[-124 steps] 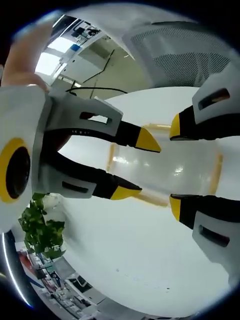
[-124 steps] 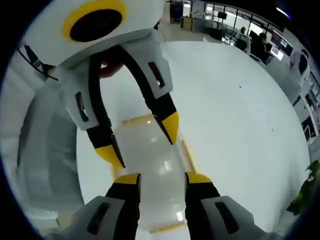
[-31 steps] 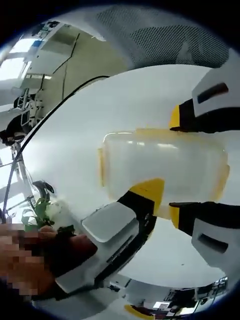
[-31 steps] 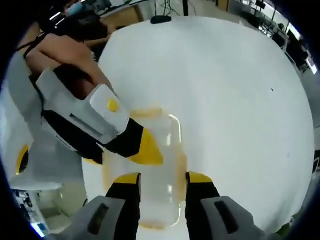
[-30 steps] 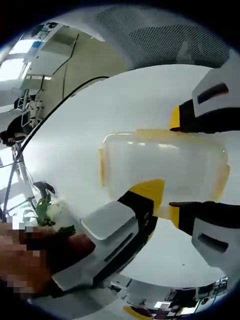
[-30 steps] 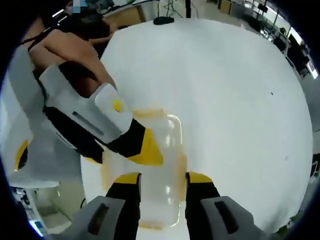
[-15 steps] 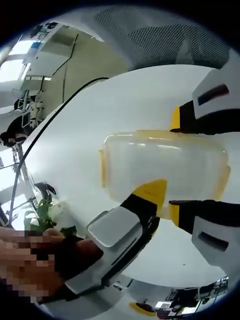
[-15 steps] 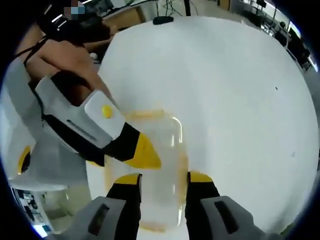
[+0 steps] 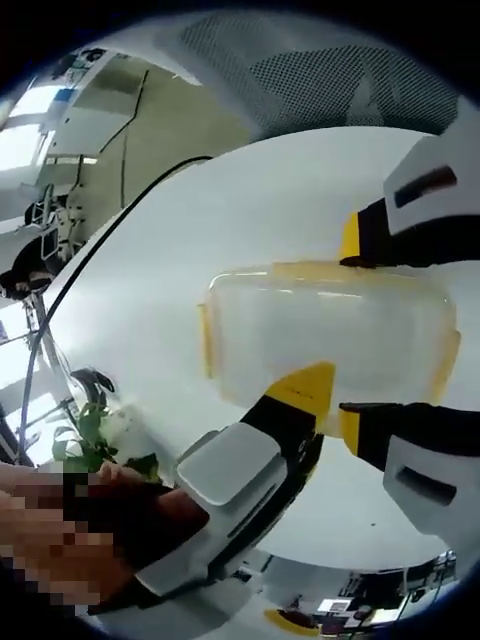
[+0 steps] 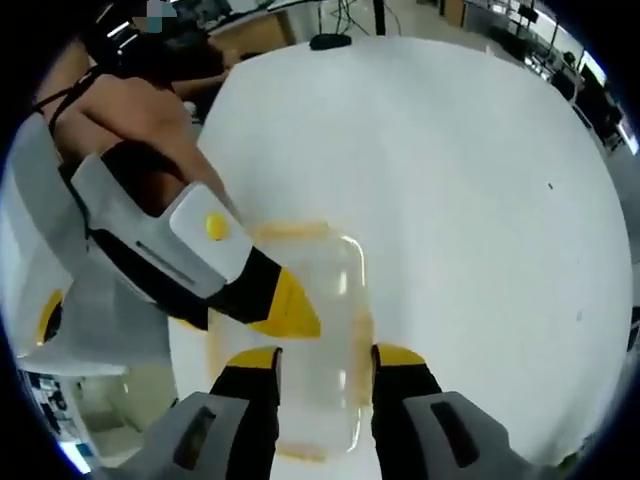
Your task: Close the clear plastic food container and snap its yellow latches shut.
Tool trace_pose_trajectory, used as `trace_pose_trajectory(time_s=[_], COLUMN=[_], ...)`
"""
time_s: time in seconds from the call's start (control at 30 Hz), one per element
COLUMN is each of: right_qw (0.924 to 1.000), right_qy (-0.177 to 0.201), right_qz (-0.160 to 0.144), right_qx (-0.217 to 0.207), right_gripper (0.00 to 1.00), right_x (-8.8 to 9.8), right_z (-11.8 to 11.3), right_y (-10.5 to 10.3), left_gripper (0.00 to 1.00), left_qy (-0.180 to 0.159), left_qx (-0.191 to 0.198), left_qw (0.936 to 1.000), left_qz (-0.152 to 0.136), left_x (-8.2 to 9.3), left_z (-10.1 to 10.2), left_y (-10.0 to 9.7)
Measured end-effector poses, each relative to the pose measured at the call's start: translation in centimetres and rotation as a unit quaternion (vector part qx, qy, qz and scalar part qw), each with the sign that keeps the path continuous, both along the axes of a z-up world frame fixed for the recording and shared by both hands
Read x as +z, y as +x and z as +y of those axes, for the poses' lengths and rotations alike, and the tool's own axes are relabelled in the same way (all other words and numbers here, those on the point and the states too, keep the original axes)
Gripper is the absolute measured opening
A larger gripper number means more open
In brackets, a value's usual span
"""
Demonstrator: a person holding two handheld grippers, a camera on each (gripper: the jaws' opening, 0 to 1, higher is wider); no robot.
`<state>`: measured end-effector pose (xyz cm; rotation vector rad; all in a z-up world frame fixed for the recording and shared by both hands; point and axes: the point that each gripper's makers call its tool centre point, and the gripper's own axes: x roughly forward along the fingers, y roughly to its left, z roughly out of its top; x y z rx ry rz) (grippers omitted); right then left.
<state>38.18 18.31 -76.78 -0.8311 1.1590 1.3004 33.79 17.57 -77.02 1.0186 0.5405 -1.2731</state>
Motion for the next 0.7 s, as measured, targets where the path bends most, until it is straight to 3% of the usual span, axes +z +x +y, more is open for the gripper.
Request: trace_pose_trajectory(time_s=[0.13,0.23,0.33,0.57,0.7], right_qw=[0.9998,0.9993,0.9988,0.9976,0.9968], right_qy=[0.008,0.018,0.028,0.035,0.042], right_qz=[-0.016,-0.025,-0.034,-0.048,-0.053], right_qx=[-0.006,-0.02,-0.021,-0.036,-0.043], right_gripper=[0.34,0.45,0.46,0.49,0.51], right_x=[0.2,0.2,0.3,0.6,0.7], right_z=[0.0,0.1,0.2,-0.5,-1.1], right_y=[0.0,-0.1,-0.4,-0.6,-1.1], left_gripper=[0.55,0.56,0.57,0.68,0.73], left_qy=[-0.008,0.003,0.009,0.017,0.024], left_qx=[0.011,-0.003,-0.003,0.002,-0.009], left_qw=[0.9997,0.9999,0.9997,0.9993,0.9994], left_qz=[0.019,0.017,0.02,0.034,0.024], left_x=[0.3,0.2,0.2,0.4,0.5], left_z=[-0.1,0.2,0.6,1.6,1.8], left_y=[0.1,-0.2,-0.1,0.3,0.6])
